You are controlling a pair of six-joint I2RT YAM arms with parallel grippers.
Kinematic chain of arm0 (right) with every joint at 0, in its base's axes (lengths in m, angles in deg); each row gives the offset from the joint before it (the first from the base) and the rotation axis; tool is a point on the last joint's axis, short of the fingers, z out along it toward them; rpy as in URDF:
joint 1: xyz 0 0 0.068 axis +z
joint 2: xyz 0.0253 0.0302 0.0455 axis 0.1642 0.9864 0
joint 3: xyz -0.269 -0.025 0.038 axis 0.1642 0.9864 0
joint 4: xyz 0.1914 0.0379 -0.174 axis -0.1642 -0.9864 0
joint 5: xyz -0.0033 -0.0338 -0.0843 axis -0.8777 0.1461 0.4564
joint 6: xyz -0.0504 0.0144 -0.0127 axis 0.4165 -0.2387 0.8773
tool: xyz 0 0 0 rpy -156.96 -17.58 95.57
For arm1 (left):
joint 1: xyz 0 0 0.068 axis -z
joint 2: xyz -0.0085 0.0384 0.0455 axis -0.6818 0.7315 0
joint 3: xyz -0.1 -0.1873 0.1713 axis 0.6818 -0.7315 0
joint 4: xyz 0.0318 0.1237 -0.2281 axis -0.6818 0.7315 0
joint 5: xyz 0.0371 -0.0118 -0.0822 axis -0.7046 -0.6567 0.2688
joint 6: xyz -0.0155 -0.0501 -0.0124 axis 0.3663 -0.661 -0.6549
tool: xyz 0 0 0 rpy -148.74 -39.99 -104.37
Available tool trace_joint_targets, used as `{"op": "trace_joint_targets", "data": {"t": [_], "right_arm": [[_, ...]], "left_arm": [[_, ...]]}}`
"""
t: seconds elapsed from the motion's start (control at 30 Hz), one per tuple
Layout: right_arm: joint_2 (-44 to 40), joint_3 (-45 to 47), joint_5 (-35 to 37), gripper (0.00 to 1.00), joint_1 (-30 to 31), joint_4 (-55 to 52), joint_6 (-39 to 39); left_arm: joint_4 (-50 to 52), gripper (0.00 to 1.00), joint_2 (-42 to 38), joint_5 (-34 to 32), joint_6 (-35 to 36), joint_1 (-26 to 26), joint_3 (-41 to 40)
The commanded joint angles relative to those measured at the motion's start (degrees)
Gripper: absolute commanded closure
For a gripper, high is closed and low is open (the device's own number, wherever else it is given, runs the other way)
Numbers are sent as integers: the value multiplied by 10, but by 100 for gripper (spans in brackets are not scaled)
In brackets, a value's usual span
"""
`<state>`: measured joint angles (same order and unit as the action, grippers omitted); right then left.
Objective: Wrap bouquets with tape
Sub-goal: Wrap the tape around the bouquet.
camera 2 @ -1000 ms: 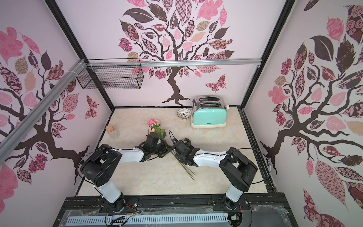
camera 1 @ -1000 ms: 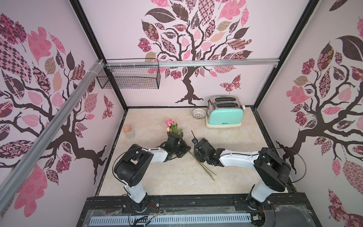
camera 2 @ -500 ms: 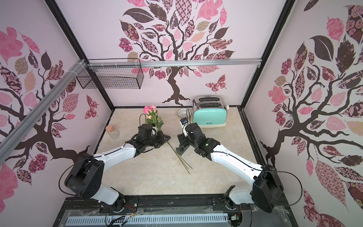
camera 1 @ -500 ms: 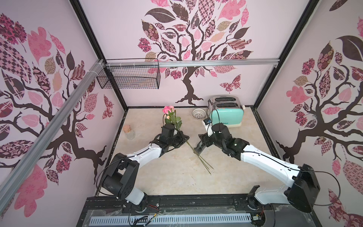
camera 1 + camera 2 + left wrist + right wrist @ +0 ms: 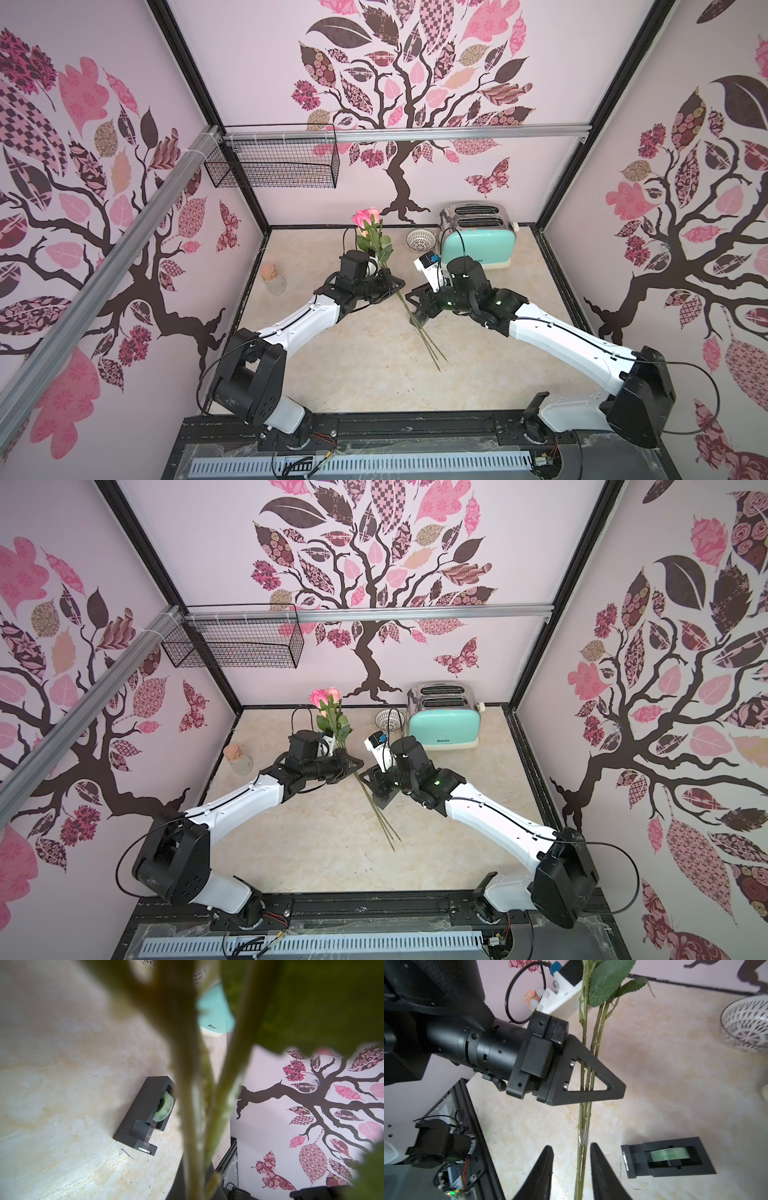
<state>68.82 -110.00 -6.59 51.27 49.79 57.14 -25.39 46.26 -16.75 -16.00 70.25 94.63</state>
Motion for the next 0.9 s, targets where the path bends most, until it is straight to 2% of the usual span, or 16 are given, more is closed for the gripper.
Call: {"op": "trace_joint_targets", "data": {"t": [0.0, 0.23, 0.67, 0.87], "right_arm": [[23, -19, -45, 69, 0, -1, -21], [50, -21, -50, 71, 0, -10, -30], [65, -17, -37, 67, 0, 0, -25], [62, -12, -73, 68, 0, 22, -25]], "left_arm": [[0, 100, -19, 14, 16, -1, 15], [-1, 100, -27, 16, 12, -1, 17], [-30, 100, -26, 36, -6, 0, 7], [-51, 100, -19, 52, -14, 2, 3]]}}
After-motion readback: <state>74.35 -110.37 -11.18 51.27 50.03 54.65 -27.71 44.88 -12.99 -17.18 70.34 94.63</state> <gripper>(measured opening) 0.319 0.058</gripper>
